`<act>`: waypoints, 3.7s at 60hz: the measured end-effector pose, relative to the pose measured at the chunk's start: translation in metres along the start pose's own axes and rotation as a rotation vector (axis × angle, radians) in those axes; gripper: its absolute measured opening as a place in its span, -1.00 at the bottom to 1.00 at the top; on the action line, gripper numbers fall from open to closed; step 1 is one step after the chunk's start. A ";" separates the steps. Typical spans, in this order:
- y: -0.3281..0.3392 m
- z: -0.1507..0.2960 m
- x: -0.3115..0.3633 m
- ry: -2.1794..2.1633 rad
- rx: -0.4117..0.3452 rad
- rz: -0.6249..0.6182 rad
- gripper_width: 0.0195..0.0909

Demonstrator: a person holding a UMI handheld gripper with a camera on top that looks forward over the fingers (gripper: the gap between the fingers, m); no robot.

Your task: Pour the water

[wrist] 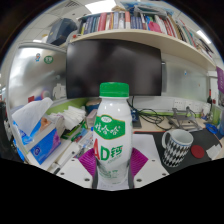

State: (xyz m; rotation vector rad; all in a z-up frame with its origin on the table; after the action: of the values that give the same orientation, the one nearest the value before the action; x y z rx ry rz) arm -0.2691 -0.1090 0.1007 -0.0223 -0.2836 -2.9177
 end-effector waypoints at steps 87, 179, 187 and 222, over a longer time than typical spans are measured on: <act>-0.020 0.127 -0.101 -1.513 0.087 -0.040 -0.39; 0.019 -0.016 -0.327 -0.053 0.109 -0.442 0.85; 0.051 -0.025 -0.302 -0.063 0.228 -0.402 0.83; 0.134 0.079 -0.196 -0.053 0.356 -0.287 0.80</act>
State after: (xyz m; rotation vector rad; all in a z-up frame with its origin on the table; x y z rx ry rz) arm -0.0500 -0.1821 0.1969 -0.0034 -0.8768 -3.1000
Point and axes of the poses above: the point between the fingertips, and its own axes, seen from behind it with the camera up: x to the left, z up, y backward, against the way the camera looks, the point moved 8 cm from there along y, backward, against the way the camera looks, and after that the axes turned 7 degrees about -x, right-handed, at the moved point
